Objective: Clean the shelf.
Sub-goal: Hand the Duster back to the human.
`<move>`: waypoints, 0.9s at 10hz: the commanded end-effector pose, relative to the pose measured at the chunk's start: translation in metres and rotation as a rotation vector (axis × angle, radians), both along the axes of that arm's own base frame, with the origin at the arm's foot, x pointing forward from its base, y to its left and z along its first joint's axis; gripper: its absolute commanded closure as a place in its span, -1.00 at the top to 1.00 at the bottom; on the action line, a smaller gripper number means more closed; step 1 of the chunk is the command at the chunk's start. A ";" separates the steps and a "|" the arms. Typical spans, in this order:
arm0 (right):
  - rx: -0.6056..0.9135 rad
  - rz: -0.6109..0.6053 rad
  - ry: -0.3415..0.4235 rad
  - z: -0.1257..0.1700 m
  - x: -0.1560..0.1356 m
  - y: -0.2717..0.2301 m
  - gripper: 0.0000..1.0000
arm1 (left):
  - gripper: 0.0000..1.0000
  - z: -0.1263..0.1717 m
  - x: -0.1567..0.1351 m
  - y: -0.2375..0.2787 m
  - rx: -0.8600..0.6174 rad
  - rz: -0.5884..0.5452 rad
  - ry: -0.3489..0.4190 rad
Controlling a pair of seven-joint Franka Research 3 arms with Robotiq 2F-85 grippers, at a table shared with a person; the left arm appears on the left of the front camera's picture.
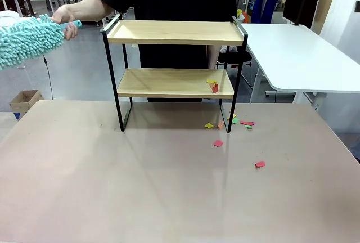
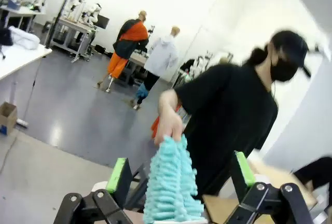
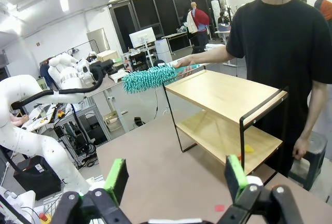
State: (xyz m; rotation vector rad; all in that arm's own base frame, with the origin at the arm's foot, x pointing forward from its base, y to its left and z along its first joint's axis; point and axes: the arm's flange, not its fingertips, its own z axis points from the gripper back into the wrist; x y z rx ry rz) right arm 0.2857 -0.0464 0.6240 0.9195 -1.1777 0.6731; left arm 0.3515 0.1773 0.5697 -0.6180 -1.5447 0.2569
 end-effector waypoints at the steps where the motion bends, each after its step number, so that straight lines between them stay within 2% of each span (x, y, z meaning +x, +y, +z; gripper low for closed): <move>1: 0.015 0.001 -0.023 0.001 0.003 0.001 1.00 | 1.00 0.015 -0.014 0.057 -0.219 -0.008 -0.009; 4: 0.015 0.001 -0.023 0.001 0.003 0.001 1.00 | 1.00 0.010 -0.040 0.111 -0.361 0.029 -0.033; 9: 0.015 0.001 -0.023 0.001 0.003 0.001 1.00 | 1.00 0.008 -0.043 0.107 -0.344 0.055 -0.036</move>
